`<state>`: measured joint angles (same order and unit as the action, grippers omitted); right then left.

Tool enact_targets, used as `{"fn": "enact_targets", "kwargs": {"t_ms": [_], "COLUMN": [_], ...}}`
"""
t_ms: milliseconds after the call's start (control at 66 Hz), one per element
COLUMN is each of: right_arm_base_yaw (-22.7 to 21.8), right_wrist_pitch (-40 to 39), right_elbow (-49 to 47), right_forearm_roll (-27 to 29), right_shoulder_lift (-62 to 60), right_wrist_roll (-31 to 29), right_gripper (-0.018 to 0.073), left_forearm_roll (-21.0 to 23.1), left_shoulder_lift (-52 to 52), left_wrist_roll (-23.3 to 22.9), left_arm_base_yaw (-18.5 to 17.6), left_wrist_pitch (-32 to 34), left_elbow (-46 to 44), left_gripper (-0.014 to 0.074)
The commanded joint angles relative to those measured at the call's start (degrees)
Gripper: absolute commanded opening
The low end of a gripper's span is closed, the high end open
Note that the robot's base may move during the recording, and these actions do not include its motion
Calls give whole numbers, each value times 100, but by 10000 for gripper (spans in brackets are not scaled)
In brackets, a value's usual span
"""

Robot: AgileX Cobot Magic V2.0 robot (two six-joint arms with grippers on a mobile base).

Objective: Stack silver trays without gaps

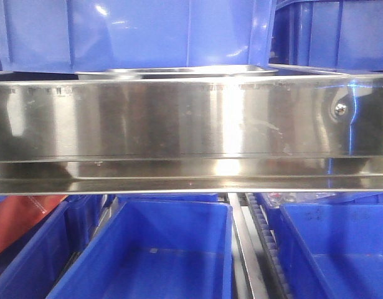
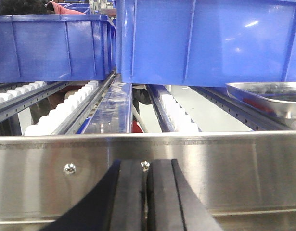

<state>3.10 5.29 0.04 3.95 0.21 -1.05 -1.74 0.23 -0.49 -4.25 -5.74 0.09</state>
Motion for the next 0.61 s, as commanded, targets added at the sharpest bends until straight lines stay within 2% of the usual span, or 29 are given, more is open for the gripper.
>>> {"fn": "enact_targets", "kwargs": {"t_ms": [0, 591], "right_arm_base_yaw": [-17, -17], "right_wrist_pitch": [-103, -103], "right_elbow": [-4, -4], "right_forearm_roll": [1, 1], "right_shoulder_lift": [-21, -21], "right_wrist_roll": [-66, -66], "right_gripper": [-17, -17], "left_forearm_roll": [-3, -3], "left_shoulder_lift": [-23, -23], "left_wrist_roll": [11, 11], "left_arm_base_yaw": [16, 16], "left_wrist_pitch": [77, 77], "left_elbow": [-9, -9], "left_gripper": [11, 11]}}
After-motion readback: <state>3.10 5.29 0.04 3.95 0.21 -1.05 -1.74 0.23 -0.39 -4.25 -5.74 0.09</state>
